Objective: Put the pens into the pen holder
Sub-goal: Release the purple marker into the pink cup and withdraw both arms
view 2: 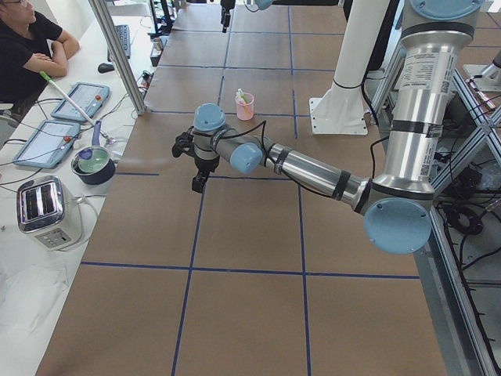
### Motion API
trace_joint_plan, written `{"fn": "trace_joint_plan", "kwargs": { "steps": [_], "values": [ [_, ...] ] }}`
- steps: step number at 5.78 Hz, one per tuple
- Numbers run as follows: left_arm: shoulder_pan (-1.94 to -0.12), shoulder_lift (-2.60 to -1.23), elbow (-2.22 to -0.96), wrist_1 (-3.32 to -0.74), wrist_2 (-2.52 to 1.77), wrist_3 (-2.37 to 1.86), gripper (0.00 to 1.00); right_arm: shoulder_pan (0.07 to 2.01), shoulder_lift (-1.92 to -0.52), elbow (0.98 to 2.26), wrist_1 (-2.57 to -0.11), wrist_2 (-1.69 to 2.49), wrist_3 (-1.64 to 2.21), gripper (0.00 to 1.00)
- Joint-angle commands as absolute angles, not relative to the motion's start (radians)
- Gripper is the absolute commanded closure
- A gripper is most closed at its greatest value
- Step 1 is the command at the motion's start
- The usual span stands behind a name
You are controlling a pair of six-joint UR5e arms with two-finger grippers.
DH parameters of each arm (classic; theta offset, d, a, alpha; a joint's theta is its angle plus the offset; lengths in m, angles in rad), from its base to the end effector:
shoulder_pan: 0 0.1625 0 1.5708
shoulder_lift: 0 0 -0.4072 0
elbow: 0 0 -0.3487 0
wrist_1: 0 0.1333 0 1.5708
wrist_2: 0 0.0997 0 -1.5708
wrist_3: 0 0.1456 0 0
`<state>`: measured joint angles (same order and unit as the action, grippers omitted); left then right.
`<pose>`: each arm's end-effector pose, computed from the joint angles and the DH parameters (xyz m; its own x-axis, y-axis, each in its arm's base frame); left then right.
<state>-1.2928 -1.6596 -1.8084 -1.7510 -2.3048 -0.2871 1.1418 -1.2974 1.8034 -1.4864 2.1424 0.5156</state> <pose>0.1045 -0.4964 0.5024 0.6672 0.2571 -0.6991 -0.0532 0.9526 0.2995 -0.1858 -0.5373 0.4318 0.7268 -0.1701 0.6655 -0.0147 0.9648 0.2627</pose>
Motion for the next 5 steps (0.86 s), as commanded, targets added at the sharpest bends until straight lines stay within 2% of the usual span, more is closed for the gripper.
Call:
{"fn": "trace_joint_plan", "kwargs": {
  "steps": [1, 2, 3, 4, 5],
  "values": [
    [-1.409, -1.644, -1.801, -1.589, -2.338, -0.249, 0.00, 1.312, -1.331, 1.639, -1.562, 2.279, 0.276, 0.00],
    [-1.426, -1.579, -1.774, -1.569, -2.335, -0.109, 0.00, 1.416, -1.359, 1.599, -1.563, 2.361, 0.224, 0.00],
    [-1.460, -1.575, -1.699, -1.571, -2.332, -0.031, 0.00, 1.469, -1.377, 1.598, -1.563, 2.364, 0.213, 0.00],
    [-1.462, -1.571, -1.643, -1.580, -2.333, -0.029, 0.00, 1.488, -1.417, 1.608, -1.574, 2.367, 0.212, 0.00],
    [-1.489, -1.572, -1.641, -1.577, -2.339, -0.031, 0.00, 1.485, -1.445, 1.612, -1.571, 2.356, 0.204, 0.00]
  ]
}}
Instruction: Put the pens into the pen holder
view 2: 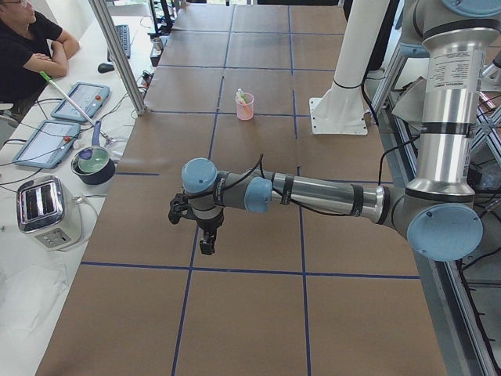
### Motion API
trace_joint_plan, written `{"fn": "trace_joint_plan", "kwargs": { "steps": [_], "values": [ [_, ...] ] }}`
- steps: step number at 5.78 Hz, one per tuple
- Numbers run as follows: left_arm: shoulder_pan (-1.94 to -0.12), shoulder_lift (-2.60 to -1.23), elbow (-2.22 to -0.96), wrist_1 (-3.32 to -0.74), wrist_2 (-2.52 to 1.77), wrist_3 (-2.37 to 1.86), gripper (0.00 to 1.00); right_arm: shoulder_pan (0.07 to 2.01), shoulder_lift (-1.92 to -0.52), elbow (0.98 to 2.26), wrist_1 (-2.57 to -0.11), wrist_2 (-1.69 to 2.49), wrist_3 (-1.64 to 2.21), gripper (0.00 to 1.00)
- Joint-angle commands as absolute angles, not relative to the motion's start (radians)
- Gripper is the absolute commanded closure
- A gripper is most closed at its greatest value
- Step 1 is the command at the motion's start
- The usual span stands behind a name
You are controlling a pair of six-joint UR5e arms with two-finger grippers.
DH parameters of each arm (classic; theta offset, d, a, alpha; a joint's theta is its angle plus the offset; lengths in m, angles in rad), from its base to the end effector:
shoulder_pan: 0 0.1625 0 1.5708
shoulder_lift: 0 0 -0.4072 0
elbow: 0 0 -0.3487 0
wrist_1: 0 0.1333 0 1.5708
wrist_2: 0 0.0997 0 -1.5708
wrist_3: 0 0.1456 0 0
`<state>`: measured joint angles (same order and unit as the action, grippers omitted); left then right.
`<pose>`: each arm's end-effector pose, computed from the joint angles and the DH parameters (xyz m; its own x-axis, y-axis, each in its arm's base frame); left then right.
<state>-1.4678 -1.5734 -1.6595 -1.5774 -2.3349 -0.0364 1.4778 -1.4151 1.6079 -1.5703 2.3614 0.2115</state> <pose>0.0147 -0.4587 0.6328 0.7145 0.1054 -0.6917 -0.0764 0.9944 0.0726 -0.0189 -0.5234 0.5793 0.6915 0.0083 0.7223 -0.0553 0.9976 0.0414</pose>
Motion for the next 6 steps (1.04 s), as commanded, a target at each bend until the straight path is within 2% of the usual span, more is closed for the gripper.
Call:
{"fn": "trace_joint_plan", "kwargs": {
  "steps": [1, 3, 4, 6],
  "values": [
    [-1.508, -1.569, -1.647, -1.578, -2.345, -0.031, 0.00, 1.485, -1.447, 1.621, -1.568, 2.346, 0.203, 0.00],
    [-1.508, -1.621, -1.646, -1.591, -2.339, -0.095, 0.00, 1.439, -1.495, 1.656, -1.563, 2.349, 0.178, 0.00],
    [-1.508, -1.586, -1.655, -1.618, -2.276, -0.081, 0.00, 1.437, -1.517, 1.707, -1.568, 2.345, 0.161, 0.00],
    [-1.515, -1.542, -1.641, -1.669, -2.304, 0.010, 0.00, 1.448, -1.549, 1.729, -1.568, 2.345, 0.161, 0.00]
  ]
}}
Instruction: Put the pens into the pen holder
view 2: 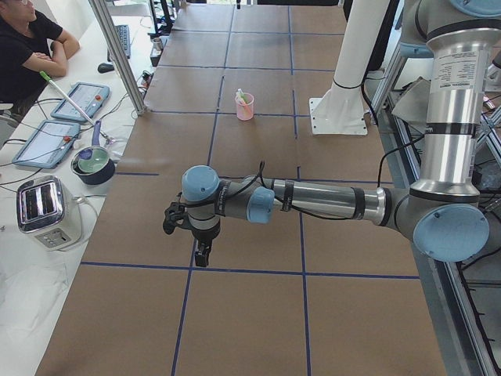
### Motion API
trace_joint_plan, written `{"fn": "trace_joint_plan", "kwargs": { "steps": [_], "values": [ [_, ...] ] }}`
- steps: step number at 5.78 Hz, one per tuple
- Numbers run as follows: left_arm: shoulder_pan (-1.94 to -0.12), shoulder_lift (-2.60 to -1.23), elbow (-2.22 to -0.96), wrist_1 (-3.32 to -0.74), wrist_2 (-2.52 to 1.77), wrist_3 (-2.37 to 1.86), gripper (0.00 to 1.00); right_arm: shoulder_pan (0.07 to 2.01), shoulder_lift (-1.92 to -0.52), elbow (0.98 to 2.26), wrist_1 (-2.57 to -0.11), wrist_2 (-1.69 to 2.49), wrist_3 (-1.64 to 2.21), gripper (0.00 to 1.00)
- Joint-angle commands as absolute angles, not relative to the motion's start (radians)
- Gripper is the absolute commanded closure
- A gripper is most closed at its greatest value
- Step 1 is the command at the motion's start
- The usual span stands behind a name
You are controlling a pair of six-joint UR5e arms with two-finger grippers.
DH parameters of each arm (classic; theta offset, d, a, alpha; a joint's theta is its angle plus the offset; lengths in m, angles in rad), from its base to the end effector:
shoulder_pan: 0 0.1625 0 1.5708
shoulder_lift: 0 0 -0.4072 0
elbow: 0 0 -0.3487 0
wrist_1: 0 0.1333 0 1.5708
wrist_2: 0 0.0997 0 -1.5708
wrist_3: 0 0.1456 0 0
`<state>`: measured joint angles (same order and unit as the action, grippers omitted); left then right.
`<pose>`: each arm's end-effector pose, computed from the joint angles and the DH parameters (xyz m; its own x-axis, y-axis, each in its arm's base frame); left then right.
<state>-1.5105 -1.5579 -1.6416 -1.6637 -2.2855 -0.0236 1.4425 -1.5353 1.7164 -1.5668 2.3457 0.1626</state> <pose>-0.0102 -0.4594 0.6432 0.7492 0.1205 -0.6513 -0.0419 0.9900 0.1349 -0.0295 -0.4747 0.5905 0.7034 -0.0584 0.7084 0.0121 0.9975 0.0703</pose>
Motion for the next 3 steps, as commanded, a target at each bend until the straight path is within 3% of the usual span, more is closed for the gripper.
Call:
{"fn": "trace_joint_plan", "kwargs": {
  "steps": [1, 3],
  "values": [
    [-1.516, -1.534, -1.602, -1.681, -2.331, -0.001, 0.00, 1.448, -1.545, 1.726, -1.572, 2.347, 0.167, 0.00],
    [-1.525, -1.455, -1.659, -1.683, -2.338, 0.002, 0.00, 1.448, -1.598, 1.753, -1.559, 2.347, 0.166, 0.00]
  ]
}}
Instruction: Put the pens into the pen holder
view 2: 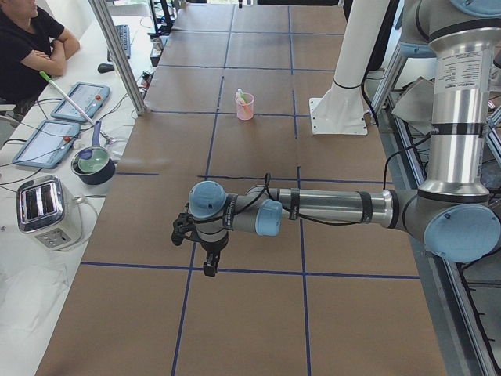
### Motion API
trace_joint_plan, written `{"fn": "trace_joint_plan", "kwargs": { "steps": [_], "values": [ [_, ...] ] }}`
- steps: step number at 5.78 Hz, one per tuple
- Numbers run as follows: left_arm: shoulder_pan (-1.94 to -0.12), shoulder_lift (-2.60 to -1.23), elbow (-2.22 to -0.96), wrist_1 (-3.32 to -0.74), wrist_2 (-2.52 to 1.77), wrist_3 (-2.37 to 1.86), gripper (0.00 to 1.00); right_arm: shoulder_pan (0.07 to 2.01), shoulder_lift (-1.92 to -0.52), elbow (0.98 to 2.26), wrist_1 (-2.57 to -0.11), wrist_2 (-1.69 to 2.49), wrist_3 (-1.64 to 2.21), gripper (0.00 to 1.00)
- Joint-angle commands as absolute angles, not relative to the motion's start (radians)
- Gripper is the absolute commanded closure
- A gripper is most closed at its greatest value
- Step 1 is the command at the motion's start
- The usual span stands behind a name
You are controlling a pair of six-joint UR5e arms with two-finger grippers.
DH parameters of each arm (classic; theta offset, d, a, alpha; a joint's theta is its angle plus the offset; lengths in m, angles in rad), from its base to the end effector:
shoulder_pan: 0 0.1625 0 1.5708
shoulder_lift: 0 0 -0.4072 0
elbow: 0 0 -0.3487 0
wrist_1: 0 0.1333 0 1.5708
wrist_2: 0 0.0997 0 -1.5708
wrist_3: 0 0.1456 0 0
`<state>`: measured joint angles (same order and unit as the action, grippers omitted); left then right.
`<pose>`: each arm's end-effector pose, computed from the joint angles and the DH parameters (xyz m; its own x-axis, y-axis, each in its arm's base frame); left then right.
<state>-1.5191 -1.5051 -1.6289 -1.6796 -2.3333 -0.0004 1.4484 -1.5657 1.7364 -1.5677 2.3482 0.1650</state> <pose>-0.0104 -0.4329 0.6661 0.7186 0.1067 -0.6872 -0.0511 0.9936 0.1008 -0.0254 -0.4622 0.5954 0.7029 -0.0440 0.7099 0.0049 0.9984 0.0571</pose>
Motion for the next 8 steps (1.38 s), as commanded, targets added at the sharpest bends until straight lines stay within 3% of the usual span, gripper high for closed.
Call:
{"fn": "trace_joint_plan", "kwargs": {
  "steps": [1, 3, 5, 8],
  "values": [
    [-1.525, -1.441, -1.660, -1.675, -2.339, 0.002, 0.00, 1.448, -1.592, 1.747, -1.559, 2.349, 0.163, 0.00],
    [-1.526, -1.453, -1.649, -1.671, -2.374, -0.002, 0.00, 1.447, -1.562, 1.740, -1.559, 2.342, 0.169, 0.00],
    [-1.584, -1.447, -1.718, -1.518, -2.373, 0.015, 0.00, 1.448, -1.606, 1.721, -1.560, 2.358, 0.166, 0.00],
    [-1.578, -1.459, -1.729, -1.528, -2.349, 0.014, 0.00, 1.489, -1.661, 1.766, -1.559, 2.393, 0.072, 0.00]
  ]
}}
